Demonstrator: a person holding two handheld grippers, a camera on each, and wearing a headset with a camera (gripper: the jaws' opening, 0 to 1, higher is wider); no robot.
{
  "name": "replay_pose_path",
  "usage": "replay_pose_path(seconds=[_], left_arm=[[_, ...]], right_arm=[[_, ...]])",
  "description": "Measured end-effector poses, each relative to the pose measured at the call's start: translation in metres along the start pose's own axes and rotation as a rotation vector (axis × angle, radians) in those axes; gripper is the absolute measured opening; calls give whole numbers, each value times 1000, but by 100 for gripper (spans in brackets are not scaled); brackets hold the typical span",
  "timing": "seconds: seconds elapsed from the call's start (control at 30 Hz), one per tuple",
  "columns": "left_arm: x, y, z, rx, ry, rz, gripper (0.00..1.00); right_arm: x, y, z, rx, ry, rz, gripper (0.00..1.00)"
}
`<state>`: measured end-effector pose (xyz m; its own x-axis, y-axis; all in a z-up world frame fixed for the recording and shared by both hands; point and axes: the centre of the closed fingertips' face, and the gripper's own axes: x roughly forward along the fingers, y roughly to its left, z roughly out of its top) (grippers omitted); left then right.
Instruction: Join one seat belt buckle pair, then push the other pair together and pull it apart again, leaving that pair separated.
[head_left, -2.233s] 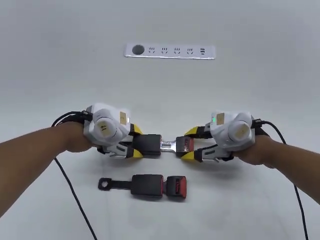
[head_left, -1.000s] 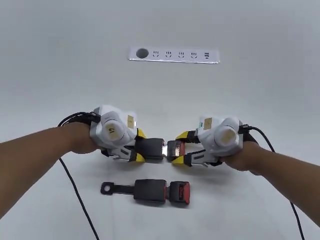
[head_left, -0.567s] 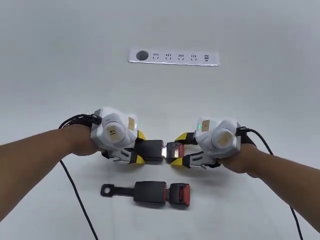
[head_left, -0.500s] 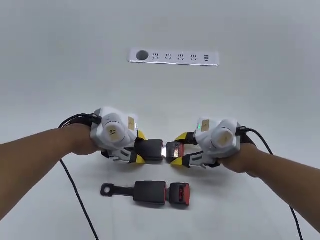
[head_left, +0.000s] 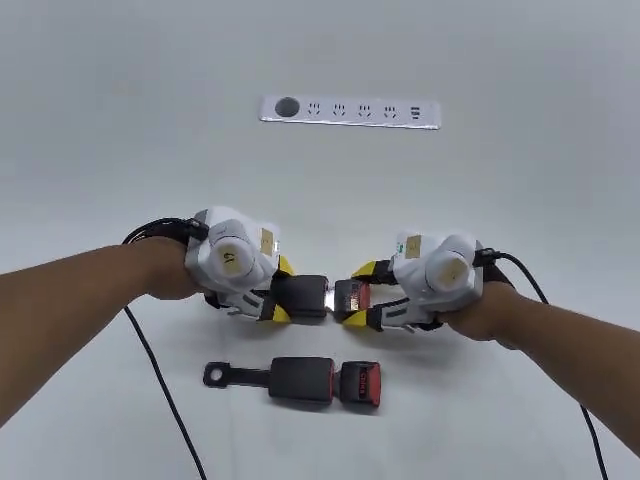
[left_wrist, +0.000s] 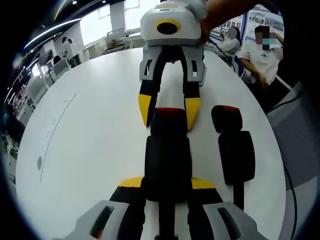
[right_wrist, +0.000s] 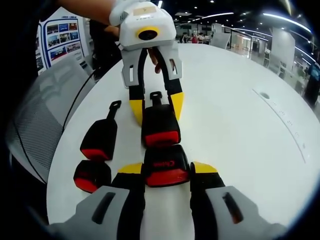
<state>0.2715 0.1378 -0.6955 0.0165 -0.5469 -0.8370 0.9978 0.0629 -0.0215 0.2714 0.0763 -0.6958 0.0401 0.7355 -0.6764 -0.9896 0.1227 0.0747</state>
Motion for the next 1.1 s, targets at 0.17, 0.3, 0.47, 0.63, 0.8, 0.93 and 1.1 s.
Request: replay_pose_path(seconds=[0.17,0.3,0.47,0.63,0.8,0.93,1.1], left_arm=[[0,-1,0,-1,3,0,33],[0,-2,0,-3,0,0,33],[1,-1,-2,-1,0,0,33],[1,-2,-2,-2,2,0,33],[0,-2,-2,-3,0,1,33],[0,-2,-2,-3,1,1,33],[1,-2,-2,0,8,0,33]], right_arm=[[0,0,0,-4,0,2,33],[-1,2,1,-6,1,2,33],[-1,1,1,-6,1,2,33],[-1,0,0,-9,7,3,33],[-4,-1,-5,-13,12,3,33],[-7,-1,-7,-20,24,0,33],[-10,-1,-10,-25,29,6,33]])
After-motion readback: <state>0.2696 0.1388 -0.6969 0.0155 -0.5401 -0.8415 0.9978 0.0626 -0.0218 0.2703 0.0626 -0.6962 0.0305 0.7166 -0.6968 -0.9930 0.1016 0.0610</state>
